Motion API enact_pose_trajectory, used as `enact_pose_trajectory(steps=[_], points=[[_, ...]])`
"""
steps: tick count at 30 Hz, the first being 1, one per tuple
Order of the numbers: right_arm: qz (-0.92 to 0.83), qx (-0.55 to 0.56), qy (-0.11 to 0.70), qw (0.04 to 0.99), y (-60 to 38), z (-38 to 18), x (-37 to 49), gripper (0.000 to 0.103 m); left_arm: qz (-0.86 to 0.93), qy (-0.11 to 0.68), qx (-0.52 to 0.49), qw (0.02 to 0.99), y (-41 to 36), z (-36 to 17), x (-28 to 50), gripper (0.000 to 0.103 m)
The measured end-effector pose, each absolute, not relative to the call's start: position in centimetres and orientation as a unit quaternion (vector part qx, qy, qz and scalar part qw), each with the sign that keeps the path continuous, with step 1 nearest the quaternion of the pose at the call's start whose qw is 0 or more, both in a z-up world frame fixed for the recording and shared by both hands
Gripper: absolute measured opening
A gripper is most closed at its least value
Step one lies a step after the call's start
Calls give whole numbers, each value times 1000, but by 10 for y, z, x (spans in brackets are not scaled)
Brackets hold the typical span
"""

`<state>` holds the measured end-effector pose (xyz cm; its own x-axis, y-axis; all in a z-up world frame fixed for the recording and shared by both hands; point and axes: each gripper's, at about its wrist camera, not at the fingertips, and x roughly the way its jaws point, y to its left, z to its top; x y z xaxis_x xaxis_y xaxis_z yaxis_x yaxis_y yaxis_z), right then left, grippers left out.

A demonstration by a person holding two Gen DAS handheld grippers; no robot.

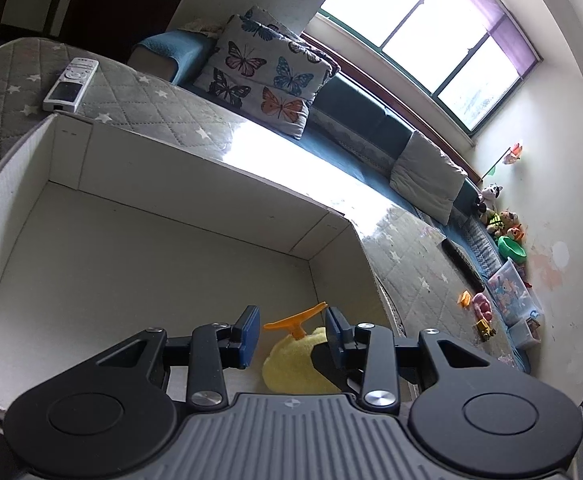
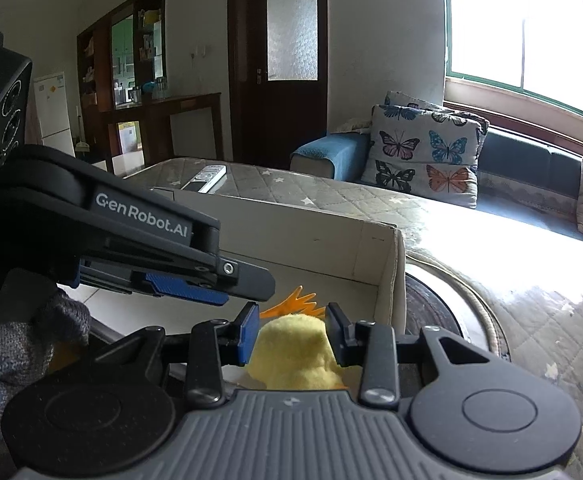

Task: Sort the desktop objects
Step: 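Open the right gripper to drop the chick into the box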

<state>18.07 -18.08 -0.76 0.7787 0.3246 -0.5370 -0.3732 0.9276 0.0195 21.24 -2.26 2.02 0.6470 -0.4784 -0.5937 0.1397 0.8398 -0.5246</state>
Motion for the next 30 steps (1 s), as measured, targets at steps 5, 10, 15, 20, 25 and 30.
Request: enact_pose_trajectory(steps=[5, 10, 15, 20, 25, 30], points=[[185, -43, 277, 942, -183, -5, 174, 45, -173, 378, -224, 881, -21, 24, 203, 38], [177, -41, 281, 942, -187, -4, 168, 45, -173, 379, -226, 881, -19, 24, 198, 38], [172, -18, 281, 944, -199, -6, 157, 44, -170, 381, -225, 880, -19, 23, 195, 38], [168, -1, 271, 948, -208, -3, 142, 45, -170, 375, -221, 884, -18, 29, 183, 38], [168, 1, 263, 950, -209, -1, 123, 49, -167, 368, -207, 891, -21, 35, 165, 38], [167, -4, 261, 951, -209, -4, 106, 52, -165, 357, -190, 900, -26, 41, 143, 38]])
